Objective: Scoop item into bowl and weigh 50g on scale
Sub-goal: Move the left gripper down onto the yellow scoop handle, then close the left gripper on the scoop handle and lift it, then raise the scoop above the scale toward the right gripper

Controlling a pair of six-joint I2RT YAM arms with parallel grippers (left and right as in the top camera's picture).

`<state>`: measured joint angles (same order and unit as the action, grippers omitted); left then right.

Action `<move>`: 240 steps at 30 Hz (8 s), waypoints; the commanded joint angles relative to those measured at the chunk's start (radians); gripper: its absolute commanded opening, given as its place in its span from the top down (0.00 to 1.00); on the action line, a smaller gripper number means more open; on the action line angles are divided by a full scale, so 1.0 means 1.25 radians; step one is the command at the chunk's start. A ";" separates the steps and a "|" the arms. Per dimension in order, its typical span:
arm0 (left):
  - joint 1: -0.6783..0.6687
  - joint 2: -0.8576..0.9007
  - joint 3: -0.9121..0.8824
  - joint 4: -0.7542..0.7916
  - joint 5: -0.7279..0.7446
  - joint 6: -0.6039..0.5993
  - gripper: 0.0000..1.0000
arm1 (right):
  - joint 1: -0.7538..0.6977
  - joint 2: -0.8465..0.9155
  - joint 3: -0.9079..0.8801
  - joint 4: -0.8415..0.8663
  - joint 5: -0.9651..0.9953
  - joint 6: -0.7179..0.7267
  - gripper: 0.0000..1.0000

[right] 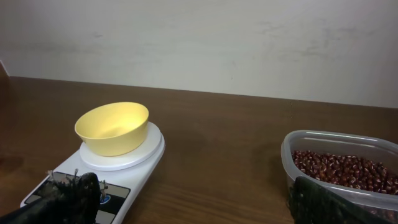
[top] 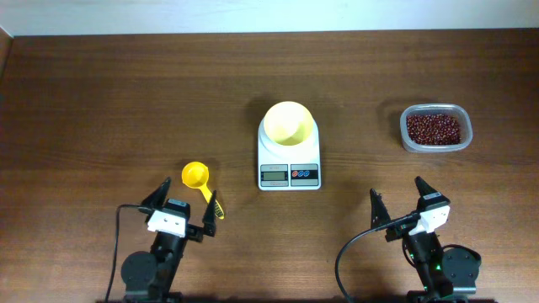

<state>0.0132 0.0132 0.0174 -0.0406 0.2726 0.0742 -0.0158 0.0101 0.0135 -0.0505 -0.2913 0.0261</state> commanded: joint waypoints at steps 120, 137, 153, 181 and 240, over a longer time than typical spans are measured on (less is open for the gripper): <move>-0.018 1.371 0.670 -0.480 -0.120 -0.400 0.12 | 0.011 0.002 -0.006 -0.001 0.012 0.003 0.01; 0.068 1.298 0.798 -0.427 0.232 -0.180 0.01 | 0.011 0.002 -0.006 -0.001 0.012 0.003 0.01; -0.169 1.252 0.704 -0.464 -0.132 -0.659 0.20 | 0.011 0.002 -0.006 -0.001 0.012 0.003 0.01; -0.214 1.462 0.689 -0.160 -0.286 -0.986 0.42 | 0.011 0.002 -0.006 -0.001 0.012 0.003 0.01; -0.380 1.010 1.022 -0.709 0.354 -0.204 1.00 | 0.012 0.002 -0.006 0.042 0.009 0.014 0.01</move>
<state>-0.4587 1.2758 1.2728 -0.9360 0.6865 -0.2039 -0.0113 0.0170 0.0120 -0.0341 -0.2844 0.0269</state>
